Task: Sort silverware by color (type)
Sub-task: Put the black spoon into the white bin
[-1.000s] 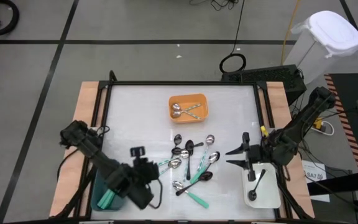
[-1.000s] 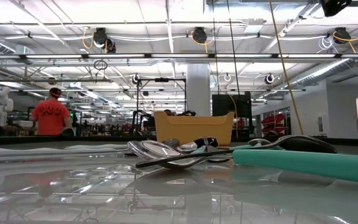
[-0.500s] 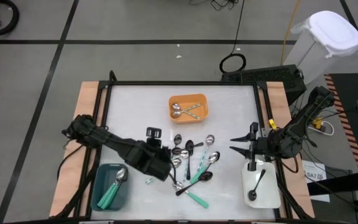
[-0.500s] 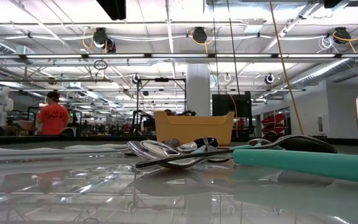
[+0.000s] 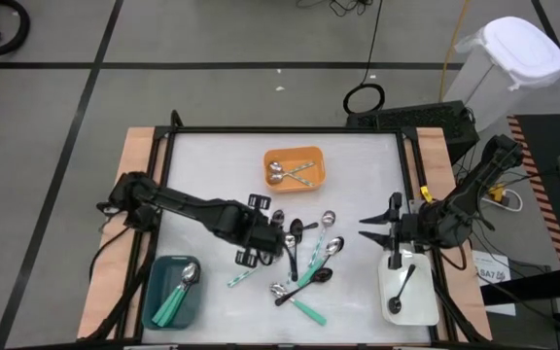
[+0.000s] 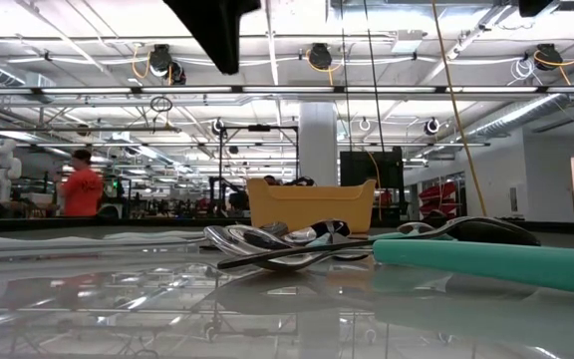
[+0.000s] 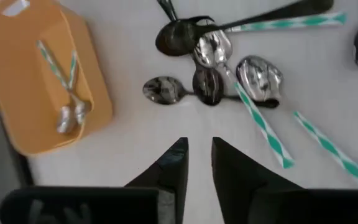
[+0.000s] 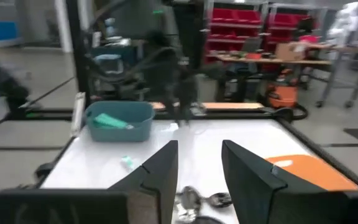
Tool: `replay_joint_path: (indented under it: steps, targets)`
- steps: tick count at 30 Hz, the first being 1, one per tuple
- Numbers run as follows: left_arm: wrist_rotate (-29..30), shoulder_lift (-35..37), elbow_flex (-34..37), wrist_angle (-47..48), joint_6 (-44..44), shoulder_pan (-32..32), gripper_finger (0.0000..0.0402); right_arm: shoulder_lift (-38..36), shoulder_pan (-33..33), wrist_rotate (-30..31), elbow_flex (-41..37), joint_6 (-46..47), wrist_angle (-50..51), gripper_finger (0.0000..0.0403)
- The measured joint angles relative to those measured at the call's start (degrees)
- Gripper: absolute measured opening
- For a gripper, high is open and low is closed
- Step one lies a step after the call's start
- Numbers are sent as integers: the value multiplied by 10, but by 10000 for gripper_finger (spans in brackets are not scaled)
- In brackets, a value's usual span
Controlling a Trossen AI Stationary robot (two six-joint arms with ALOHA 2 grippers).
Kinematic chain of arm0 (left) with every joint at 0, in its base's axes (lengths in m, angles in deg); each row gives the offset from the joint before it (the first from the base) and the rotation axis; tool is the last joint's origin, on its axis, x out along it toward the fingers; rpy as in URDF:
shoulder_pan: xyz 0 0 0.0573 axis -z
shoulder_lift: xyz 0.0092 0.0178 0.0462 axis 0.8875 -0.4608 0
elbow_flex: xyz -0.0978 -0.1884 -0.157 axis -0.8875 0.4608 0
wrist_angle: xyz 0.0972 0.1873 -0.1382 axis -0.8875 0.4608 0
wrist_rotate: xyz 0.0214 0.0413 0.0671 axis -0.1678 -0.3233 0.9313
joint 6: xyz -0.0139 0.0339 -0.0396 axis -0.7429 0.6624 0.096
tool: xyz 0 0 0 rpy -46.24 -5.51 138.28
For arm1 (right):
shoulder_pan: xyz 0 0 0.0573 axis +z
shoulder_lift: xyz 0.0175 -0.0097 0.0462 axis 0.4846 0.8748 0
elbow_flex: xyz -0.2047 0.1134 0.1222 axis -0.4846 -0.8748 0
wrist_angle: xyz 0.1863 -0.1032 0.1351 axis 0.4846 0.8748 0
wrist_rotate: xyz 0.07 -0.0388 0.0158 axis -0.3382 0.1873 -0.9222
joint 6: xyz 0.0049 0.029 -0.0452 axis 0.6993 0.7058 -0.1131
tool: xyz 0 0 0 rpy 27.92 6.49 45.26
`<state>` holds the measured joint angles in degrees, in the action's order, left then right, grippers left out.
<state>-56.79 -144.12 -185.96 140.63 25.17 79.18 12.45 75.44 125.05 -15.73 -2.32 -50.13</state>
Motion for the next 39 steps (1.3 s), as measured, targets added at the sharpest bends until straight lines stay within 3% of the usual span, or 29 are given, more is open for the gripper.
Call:
replay_joint_path:
  steps: [11,19,22,39]
  targets:
    - [-46,26,169,-163,18,-42,39,27,0,-20,0,62,48,121]
    - [-65,106,330,-444,-8,-37,39,39,2,-43,0,86,56,121]
    - [-58,111,355,-534,1,-18,39,40,2,-43,0,91,62,121]
    - [-27,111,449,-696,27,-19,39,79,0,-42,0,63,63,121]
